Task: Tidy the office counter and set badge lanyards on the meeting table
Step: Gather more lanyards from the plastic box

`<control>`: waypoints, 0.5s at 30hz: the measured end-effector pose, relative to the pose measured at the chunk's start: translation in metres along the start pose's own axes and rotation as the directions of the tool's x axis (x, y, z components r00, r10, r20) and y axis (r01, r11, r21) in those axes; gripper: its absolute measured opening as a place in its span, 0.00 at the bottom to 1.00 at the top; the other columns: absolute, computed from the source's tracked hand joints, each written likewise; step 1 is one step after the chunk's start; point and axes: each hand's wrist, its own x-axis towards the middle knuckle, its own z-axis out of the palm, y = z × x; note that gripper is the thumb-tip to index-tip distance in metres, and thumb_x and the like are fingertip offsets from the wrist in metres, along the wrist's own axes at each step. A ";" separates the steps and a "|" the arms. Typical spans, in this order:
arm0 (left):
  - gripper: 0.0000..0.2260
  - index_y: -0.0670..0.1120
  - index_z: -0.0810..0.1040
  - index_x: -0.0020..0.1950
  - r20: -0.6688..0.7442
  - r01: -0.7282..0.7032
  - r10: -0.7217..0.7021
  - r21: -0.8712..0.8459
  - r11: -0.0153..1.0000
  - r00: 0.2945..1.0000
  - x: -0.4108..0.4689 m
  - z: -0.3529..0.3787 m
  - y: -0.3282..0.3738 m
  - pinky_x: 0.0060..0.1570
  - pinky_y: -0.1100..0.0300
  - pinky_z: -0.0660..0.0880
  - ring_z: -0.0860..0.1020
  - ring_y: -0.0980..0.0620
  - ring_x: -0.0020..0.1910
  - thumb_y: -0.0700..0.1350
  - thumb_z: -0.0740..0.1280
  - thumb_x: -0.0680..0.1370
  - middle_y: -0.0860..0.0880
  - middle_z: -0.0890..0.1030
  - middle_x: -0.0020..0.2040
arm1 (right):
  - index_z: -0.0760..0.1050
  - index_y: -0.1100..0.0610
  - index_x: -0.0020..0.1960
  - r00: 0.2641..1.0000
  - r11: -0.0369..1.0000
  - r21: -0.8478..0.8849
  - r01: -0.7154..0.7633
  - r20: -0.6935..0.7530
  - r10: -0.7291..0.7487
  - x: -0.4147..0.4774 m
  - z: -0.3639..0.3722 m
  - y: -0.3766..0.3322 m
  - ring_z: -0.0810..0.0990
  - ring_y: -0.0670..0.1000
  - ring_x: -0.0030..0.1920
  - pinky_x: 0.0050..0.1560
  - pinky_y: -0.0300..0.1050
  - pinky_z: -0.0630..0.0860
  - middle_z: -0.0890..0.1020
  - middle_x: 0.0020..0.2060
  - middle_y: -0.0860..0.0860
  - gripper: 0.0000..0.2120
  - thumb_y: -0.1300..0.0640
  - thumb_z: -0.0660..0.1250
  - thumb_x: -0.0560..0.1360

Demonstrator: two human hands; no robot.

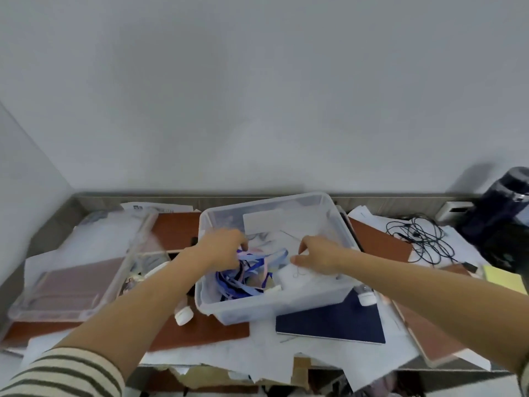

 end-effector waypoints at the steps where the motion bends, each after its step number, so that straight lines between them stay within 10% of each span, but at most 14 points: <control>1: 0.20 0.49 0.74 0.66 -0.017 -0.022 0.020 -0.075 0.997 1.000 0.001 -0.001 -0.001 0.57 0.56 0.73 0.74 0.48 0.60 0.48 0.70 0.74 0.50 0.74 0.63 | 0.72 0.56 0.60 1.000 0.999 -0.051 0.007 0.023 -0.006 -0.001 -0.001 -0.001 0.76 0.52 0.48 0.47 0.45 0.73 0.78 0.54 0.53 0.19 0.42 0.61 0.79; 7: 0.11 0.45 0.79 0.59 -0.117 -0.138 0.108 -0.290 0.947 0.987 0.010 0.000 0.016 0.53 0.62 0.71 0.77 0.50 0.56 0.42 0.64 0.78 0.48 0.79 0.58 | 0.77 0.60 0.60 0.998 0.976 -0.218 0.004 0.057 0.008 -0.010 -0.002 -0.006 0.80 0.56 0.47 0.47 0.48 0.79 0.80 0.57 0.56 0.17 0.50 0.64 0.79; 10: 0.12 0.42 0.80 0.59 0.023 -0.129 0.146 -0.339 0.932 0.989 0.017 0.004 0.031 0.54 0.60 0.71 0.77 0.48 0.55 0.42 0.61 0.80 0.45 0.80 0.58 | 0.77 0.55 0.61 0.965 0.987 -0.136 0.080 -0.239 -0.111 -0.024 -0.024 -0.006 0.77 0.52 0.56 0.55 0.44 0.73 0.80 0.58 0.51 0.14 0.50 0.62 0.80; 13: 0.13 0.39 0.80 0.53 0.136 -0.073 0.141 -0.415 0.907 0.981 0.023 0.016 0.043 0.46 0.57 0.72 0.76 0.48 0.43 0.45 0.59 0.81 0.39 0.81 0.53 | 0.78 0.54 0.60 0.754 0.993 -0.039 0.109 -0.648 -0.108 -0.040 -0.040 0.005 0.77 0.52 0.58 0.55 0.48 0.73 0.81 0.56 0.50 0.12 0.53 0.62 0.80; 15: 0.14 0.39 0.80 0.54 0.182 -0.058 0.140 -0.395 0.917 0.973 0.026 0.023 0.051 0.47 0.57 0.71 0.77 0.47 0.45 0.47 0.58 0.82 0.39 0.81 0.54 | 0.77 0.55 0.61 0.740 0.992 0.105 0.074 -0.673 0.016 -0.045 -0.039 0.019 0.78 0.53 0.57 0.54 0.48 0.73 0.81 0.56 0.50 0.12 0.54 0.61 0.80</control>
